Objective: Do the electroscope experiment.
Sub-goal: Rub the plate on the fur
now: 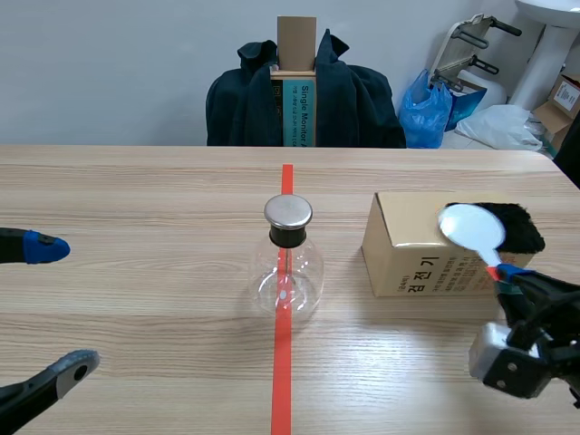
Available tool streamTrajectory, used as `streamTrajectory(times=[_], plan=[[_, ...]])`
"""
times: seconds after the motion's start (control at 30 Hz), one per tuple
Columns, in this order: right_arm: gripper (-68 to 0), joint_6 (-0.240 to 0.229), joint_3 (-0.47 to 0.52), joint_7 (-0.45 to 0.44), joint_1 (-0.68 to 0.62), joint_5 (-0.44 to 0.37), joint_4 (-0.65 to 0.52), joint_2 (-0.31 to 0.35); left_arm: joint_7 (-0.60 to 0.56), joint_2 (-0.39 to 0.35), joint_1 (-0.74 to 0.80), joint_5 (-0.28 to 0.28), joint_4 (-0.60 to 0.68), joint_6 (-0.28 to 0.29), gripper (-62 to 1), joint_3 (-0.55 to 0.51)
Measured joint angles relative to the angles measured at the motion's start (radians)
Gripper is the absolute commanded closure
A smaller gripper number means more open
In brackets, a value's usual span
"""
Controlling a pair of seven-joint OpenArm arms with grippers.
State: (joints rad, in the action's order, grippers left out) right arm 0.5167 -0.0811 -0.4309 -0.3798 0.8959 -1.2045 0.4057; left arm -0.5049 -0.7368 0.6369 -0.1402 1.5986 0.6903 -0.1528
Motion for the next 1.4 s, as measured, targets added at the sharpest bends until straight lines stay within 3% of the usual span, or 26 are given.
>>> streamTrajectory(times=[0.03,0.07,0.1,0.2,0.23,0.27,0.3,0.37,0.4,0.47,0.53,0.57,0.63,0.67,0.7,0.77,0.83,0.87,0.9,0.97,1.03,1.1,1.17,1.2,1.33,1.4], plan=[[-0.8,0.002,-0.001,0.123,0.003,-0.014,0.000,-0.013,0.000,0.000,0.000,0.000,0.000,0.000,-62.3,0.000],[-0.8,-0.003,0.003,0.180,0.004,-0.033,0.000,-0.014,0.000,0.000,0.000,0.000,0.000,0.000,-62.3,0.000],[-0.8,-0.012,0.011,0.149,0.004,-0.030,0.000,-0.008,0.000,0.000,0.000,0.000,0.000,0.000,-62.3,0.000],[-0.8,-0.025,0.021,-0.154,0.005,-0.017,0.000,0.022,0.000,0.000,0.000,0.000,0.000,0.000,-62.3,0.000],[-0.8,-0.025,0.019,-0.183,0.006,-0.011,0.000,0.018,0.000,0.000,0.000,0.000,0.000,0.000,-62.3,0.000],[-0.8,-0.018,0.013,-0.169,0.006,-0.004,0.000,0.012,0.000,0.000,0.000,0.000,0.000,0.000,-62.3,0.000],[-0.8,0.003,0.007,-0.098,0.005,0.000,-0.001,0.003,0.000,0.000,0.000,0.000,0.000,0.000,-62.3,0.000],[-0.8,0.023,0.001,0.140,0.005,-0.011,-0.001,-0.021,0.000,0.000,0.000,0.000,0.000,0.000,-62.3,0.000],[-0.8,0.008,0.005,0.166,0.005,-0.030,-0.001,-0.017,0.000,0.000,0.000,0.000,0.000,0.000,-62.3,0.000],[-0.8,-0.042,0.020,-0.006,0.003,-0.019,-0.001,0.008,0.000,0.000,0.000,0.000,0.000,0.000,-62.3,0.000],[-0.8,-0.049,0.021,-0.196,0.005,-0.001,-0.001,0.025,0.000,0.000,0.000,0.000,0.000,0.000,-62.3,0.000],[-0.8,-0.037,0.018,-0.203,0.005,0.000,-0.002,0.021,0.001,0.000,0.000,0.000,0.000,0.000,-62.3,0.000],[-0.8,0.004,0.004,-0.026,0.005,0.009,-0.003,-0.003,0.000,0.000,0.000,0.000,0.000,0.000,-62.3,0.000],[-0.8,0.004,0.003,0.098,0.006,0.000,-0.003,-0.017,0.000,0.000,0.000,0.000,0.000,0.000,-62.3,0.000],[-0.8,-0.005,0.003,0.141,0.005,-0.014,-0.003,-0.018,0.000,0.000,0.000,0.000,0.000,0.000,-62.3,0.000],[-0.8,-0.038,0.015,0.023,0.003,-0.010,-0.003,0.003,0.000,0.000,0.000,0.000,0.000,0.000,-62.3,0.000],[-0.8,-0.042,0.015,-0.142,0.003,0.000,-0.003,0.022,0.000,0.000,0.000,0.000,0.000,0.000,-62.3,0.000],[-0.8,-0.037,0.013,-0.172,0.005,0.003,-0.003,0.020,0.000,0.000,0.000,0.000,0.000,0.000,-62.3,0.000],[-0.8,-0.022,0.011,-0.159,0.005,0.006,-0.003,0.011,0.000,0.000,0.000,0.000,0.000,0.000,-62.3,0.000],[-0.8,0.006,0.007,0.010,0.005,0.006,-0.003,-0.014,0.000,0.000,0.000,0.000,0.000,0.000,-62.3,0.000],[-0.8,-0.006,0.008,0.111,0.005,0.001,-0.003,-0.017,0.000,0.000,0.000,0.000,0.000,0.000,-62.3,0.000],[-0.8,-0.041,0.013,0.014,0.003,0.001,-0.003,0.008,0.000,0.000,0.000,0.000,0.000,0.000,-62.3,0.000],[-0.8,-0.040,0.014,-0.097,0.003,0.002,-0.003,0.027,0.000,0.000,0.000,0.000,0.000,0.000,-62.3,0.000],[-0.8,-0.037,0.013,-0.093,0.005,0.002,-0.003,0.023,0.000,0.000,0.000,0.000,0.000,0.000,-62.3,0.000],[-0.8,-0.027,0.011,0.079,0.013,0.001,-0.003,-0.001,0.000,0.000,0.000,0.000,0.000,0.000,-62.3,0.000],[-0.8,-0.039,0.012,0.092,0.016,0.001,-0.003,0.003,0.000,0.000,0.000,0.000,0.000,0.000,-62.3,0.000]])
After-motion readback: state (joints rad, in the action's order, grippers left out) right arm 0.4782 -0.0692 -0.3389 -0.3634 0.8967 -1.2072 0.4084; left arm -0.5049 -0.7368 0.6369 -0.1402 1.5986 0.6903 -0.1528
